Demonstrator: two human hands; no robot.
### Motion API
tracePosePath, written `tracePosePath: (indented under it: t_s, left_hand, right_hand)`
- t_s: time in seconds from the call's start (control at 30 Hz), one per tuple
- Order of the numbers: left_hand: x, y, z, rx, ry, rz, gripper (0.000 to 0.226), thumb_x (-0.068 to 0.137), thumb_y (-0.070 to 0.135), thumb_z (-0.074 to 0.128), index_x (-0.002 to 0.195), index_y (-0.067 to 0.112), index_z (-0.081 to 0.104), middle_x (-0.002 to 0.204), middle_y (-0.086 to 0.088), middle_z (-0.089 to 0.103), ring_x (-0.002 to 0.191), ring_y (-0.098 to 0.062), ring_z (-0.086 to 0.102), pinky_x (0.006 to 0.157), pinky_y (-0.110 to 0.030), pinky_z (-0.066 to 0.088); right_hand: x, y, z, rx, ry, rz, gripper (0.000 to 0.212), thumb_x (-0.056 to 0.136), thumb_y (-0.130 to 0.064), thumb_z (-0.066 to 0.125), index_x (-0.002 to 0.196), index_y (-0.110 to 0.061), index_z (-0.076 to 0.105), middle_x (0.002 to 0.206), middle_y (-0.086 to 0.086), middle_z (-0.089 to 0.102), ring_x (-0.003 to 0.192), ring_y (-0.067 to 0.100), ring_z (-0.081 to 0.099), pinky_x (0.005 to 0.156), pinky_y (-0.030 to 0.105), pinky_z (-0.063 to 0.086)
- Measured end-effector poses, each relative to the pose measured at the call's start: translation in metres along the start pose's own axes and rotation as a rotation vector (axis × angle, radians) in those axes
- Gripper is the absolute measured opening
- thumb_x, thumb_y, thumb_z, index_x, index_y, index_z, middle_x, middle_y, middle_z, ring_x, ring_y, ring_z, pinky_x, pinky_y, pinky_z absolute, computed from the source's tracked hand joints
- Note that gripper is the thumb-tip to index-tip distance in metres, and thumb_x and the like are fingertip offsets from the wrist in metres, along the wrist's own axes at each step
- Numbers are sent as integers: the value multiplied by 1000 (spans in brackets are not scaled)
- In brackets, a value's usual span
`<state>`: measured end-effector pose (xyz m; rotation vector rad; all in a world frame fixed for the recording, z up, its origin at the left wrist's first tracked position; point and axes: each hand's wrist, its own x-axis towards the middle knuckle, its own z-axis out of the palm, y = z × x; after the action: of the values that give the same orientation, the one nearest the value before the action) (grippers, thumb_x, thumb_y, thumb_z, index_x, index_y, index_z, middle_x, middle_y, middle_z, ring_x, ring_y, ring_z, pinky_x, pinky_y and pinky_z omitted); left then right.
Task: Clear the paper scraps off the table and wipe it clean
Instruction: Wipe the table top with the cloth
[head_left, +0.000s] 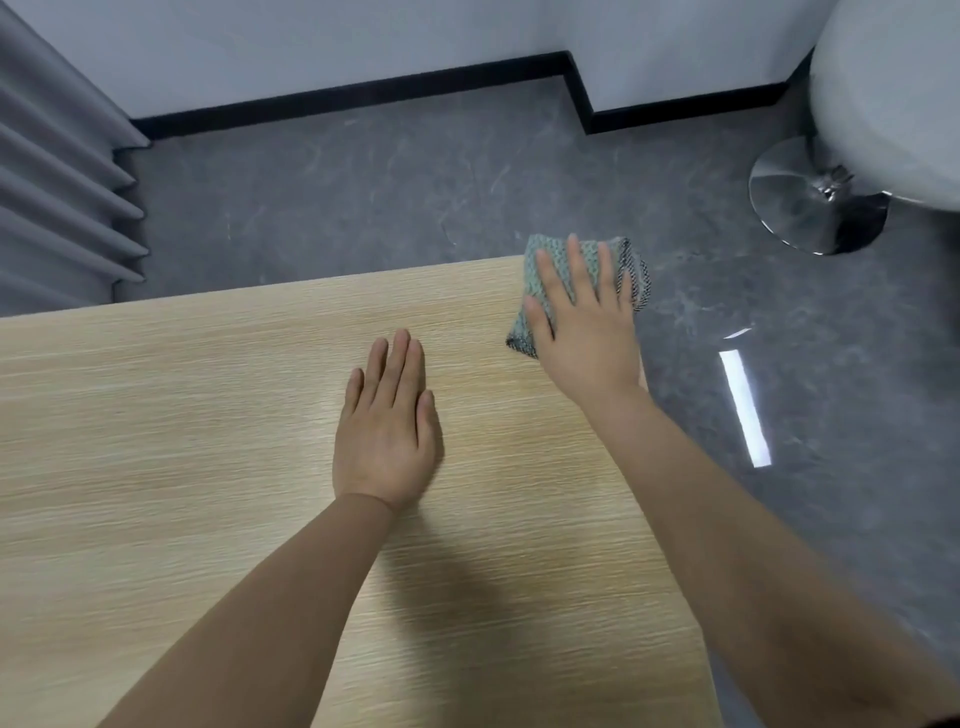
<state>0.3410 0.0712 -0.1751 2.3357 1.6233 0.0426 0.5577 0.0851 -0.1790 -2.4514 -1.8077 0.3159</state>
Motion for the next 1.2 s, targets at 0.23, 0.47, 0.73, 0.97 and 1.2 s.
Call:
tracePosePath:
  t_s: [0.23,0.47,0.73,0.97,1.2]
  left_hand:
    - [1,0,0,12,-8,4,59,94,37,6,151,20,7,153,13,-6,144,-5,-9,118,-28,-5]
    - [0,2,-3,4,-11,-2,63,91,40,3,151,20,9,153,14,-5,144,-6,-8,118,-28,-4]
    - [0,1,-2,5,-2,2,62,92,39,5,151,20,10,154,13,-3,144,-6,-6,118,-30,-2]
    - [0,0,-1,-14,19,14,59,94,37,10,151,19,12,156,10,3,144,-6,-5,118,-30,-1]
    - [0,0,-2,-36,26,16,58,95,34,14,150,18,15,158,6,8,145,-10,-1,119,-32,1]
  right_hand:
    - [-64,-13,8,-65,-102,-502,56,97,-58,17,149,-38,11,158,-4,5,146,26,-5,116,44,-4]
    - [-2,21,-4,-70,-47,-244,60,93,-65,13,148,-42,10,160,-1,4,146,28,-6,116,46,-9]
    - [-17,-4,3,-56,-25,-98,58,96,-58,11,149,-36,4,160,2,-2,146,30,-9,115,48,-9]
    - [-92,-7,12,-98,-117,-536,57,95,-63,14,148,-42,7,158,-4,5,146,26,-5,116,52,0]
    - [-11,21,0,-34,-17,-115,59,93,-64,15,148,-42,11,160,-3,3,146,26,-6,117,52,-3]
